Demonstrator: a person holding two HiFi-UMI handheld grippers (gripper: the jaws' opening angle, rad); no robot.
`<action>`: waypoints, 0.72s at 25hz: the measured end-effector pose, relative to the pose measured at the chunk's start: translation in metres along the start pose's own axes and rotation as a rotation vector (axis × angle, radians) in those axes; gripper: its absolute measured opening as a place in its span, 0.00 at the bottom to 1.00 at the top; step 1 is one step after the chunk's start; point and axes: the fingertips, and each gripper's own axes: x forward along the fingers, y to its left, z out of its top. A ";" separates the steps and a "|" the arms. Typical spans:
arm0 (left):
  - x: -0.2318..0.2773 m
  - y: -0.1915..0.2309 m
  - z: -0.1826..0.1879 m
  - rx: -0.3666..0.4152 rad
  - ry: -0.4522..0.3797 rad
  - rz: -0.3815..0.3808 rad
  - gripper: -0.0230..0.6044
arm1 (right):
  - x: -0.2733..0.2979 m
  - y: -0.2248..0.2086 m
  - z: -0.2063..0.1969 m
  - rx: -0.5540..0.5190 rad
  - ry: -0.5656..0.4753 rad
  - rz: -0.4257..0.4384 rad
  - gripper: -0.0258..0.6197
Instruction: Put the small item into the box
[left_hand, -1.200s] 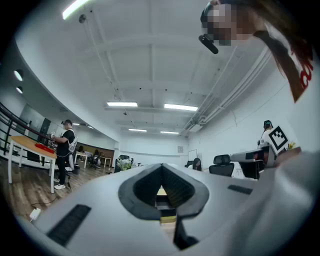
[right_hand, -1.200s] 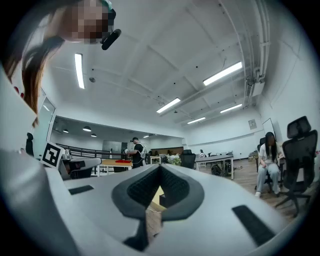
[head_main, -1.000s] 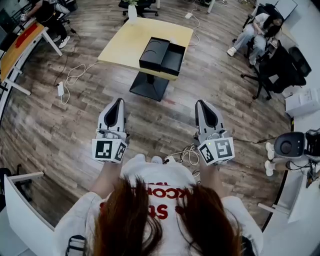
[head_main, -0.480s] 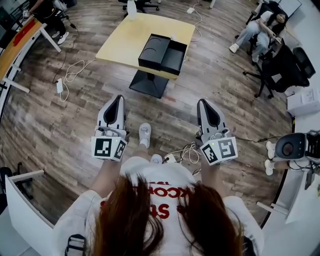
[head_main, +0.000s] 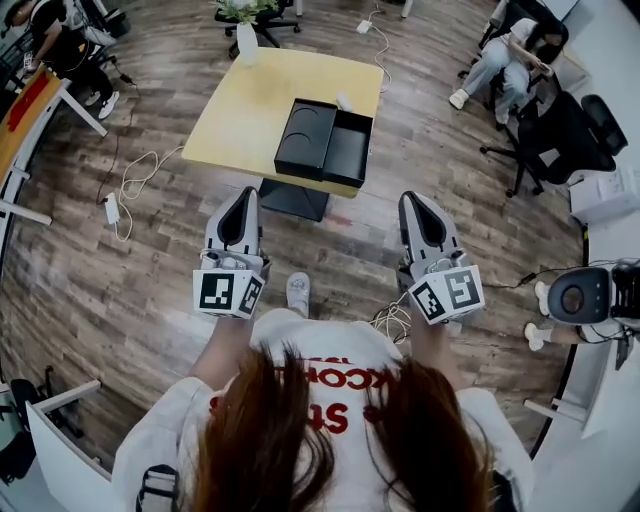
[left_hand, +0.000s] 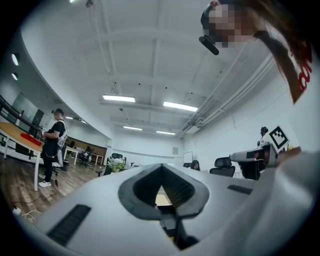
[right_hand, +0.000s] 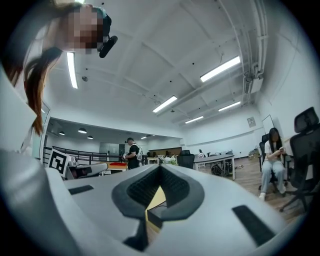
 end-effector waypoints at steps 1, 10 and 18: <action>0.009 0.007 -0.001 -0.003 0.000 -0.009 0.05 | 0.009 -0.002 0.000 0.003 -0.003 -0.005 0.05; 0.078 0.054 -0.016 -0.030 0.011 -0.076 0.05 | 0.077 -0.025 -0.002 0.018 -0.003 -0.069 0.05; 0.106 0.076 -0.026 -0.057 0.040 -0.076 0.05 | 0.093 -0.045 -0.009 0.051 0.034 -0.119 0.05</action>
